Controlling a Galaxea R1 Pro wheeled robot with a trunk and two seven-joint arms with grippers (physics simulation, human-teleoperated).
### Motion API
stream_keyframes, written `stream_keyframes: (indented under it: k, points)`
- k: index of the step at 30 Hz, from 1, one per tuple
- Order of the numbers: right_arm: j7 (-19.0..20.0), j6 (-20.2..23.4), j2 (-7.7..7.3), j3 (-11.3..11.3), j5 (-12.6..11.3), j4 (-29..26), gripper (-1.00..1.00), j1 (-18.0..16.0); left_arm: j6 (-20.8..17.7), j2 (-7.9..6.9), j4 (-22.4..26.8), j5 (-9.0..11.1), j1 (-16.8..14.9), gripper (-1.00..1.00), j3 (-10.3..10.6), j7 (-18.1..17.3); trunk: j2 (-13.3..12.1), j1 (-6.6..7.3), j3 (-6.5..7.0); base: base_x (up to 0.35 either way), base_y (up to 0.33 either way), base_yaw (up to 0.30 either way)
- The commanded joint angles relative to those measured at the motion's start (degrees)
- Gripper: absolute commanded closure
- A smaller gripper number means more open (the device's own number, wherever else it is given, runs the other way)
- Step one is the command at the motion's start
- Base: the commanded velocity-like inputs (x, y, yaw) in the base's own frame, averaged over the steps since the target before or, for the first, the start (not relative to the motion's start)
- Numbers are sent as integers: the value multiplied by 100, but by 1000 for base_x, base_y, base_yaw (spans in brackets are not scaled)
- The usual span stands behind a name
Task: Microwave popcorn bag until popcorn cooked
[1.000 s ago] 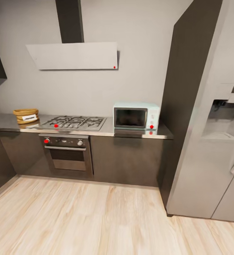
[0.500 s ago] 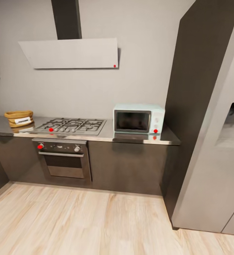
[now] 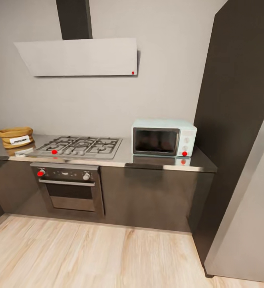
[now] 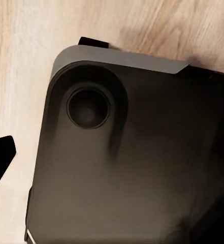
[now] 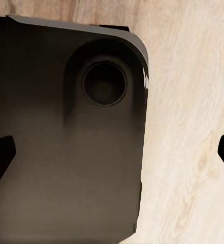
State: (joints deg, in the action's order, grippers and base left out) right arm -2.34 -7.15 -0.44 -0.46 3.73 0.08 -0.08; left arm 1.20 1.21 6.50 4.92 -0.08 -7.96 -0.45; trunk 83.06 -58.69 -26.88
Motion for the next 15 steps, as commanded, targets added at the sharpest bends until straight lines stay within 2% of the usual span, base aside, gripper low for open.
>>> stream_keyframes:
  k: [1,4,7,15]
  points:
    - [-21,-15,0,-6,36,1,-100,-1,12,2,0,52,-1,-100,-12,-6,2,-3,-4,322,109,0]
    - [-21,-11,0,-15,25,1,-100,-1,12,2,0,52,-1,-100,-12,-2,2,-3,-4,322,109,-12]
    - [-21,-7,11,-33,8,1,-100,-1,17,2,0,53,-1,-100,-12,1,2,-3,-4,310,74,-145]
    - [-21,-6,18,-35,8,1,-100,-1,26,2,7,102,-1,-100,-37,1,2,-3,-4,38,4,-211]
